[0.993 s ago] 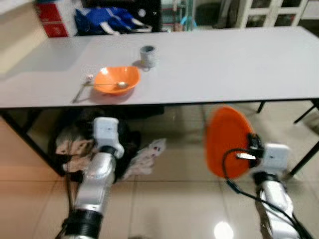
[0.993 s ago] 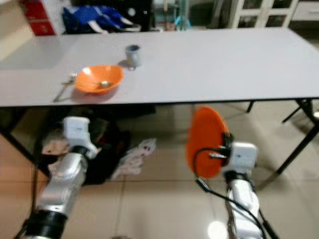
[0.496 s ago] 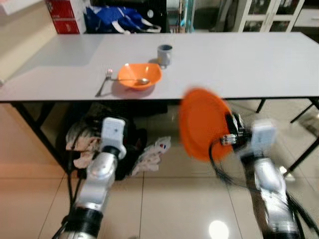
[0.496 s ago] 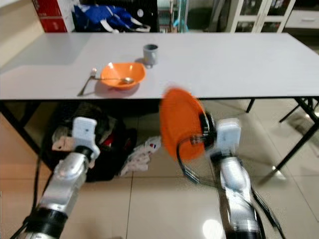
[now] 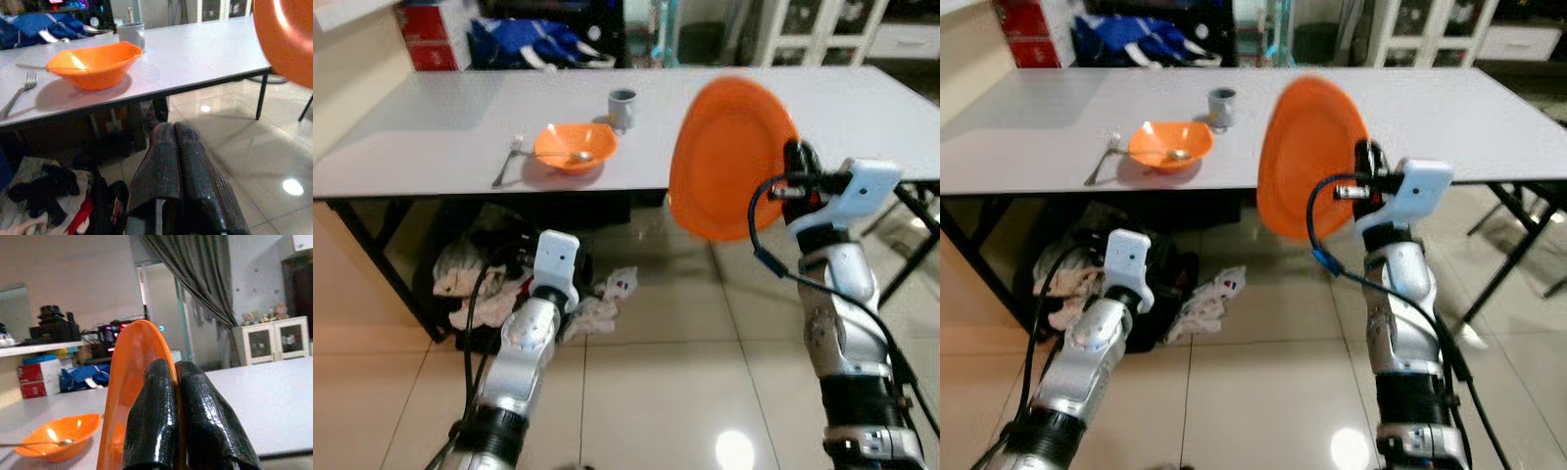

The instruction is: Setting the table

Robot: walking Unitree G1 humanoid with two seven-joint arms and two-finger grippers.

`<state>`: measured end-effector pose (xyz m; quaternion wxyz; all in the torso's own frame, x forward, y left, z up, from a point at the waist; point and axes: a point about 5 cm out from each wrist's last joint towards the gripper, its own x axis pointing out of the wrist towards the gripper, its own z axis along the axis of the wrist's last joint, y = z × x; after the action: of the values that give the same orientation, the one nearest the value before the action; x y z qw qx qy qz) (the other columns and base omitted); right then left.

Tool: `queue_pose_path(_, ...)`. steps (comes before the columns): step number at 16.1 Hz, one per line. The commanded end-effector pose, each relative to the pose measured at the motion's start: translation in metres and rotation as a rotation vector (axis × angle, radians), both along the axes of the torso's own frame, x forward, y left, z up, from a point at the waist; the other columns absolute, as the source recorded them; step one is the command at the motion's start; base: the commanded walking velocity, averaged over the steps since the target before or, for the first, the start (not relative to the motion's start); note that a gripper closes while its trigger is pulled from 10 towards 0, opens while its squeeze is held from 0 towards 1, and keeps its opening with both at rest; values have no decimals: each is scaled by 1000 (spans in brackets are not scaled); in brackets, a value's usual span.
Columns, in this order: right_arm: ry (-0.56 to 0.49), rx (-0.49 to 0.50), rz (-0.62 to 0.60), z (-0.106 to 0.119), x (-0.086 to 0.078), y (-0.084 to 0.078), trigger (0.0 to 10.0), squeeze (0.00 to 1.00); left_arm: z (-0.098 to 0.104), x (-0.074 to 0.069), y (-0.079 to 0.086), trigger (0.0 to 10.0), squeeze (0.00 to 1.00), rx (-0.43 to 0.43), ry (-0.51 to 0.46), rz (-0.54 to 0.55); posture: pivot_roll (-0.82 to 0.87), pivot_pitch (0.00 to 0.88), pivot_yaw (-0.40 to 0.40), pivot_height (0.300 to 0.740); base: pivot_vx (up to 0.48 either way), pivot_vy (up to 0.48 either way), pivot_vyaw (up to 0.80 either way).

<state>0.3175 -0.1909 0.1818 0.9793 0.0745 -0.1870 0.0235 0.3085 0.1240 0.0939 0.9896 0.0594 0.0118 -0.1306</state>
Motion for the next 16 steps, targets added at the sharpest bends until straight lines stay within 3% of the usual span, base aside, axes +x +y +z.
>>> queue_pose_path(1,-41,3,15,12,3,5,0,0,0,-2,4,10000,0,7,-3,6,-9,0,37,740,446,0,0)
queue_pose_path(7,-26,-17,38,5,1,12,0,0,1,-1,-1,10000,0,14,-9,-29,-14,0,38,740,463,0,0)
queue_pose_path(10,-21,-36,40,2,-1,16,0,0,0,-2,-6,10000,0,62,-4,-89,-13,0,42,740,477,0,0)
queue_pose_path(13,-13,-50,24,1,-2,17,0,0,3,-3,-11,10000,0,78,-21,-125,-14,0,46,740,480,0,-667)
queue_pose_path(16,-18,-84,3,-1,-3,15,0,0,4,-2,-13,10000,0,81,-35,-122,-18,0,46,740,0,0,-263)
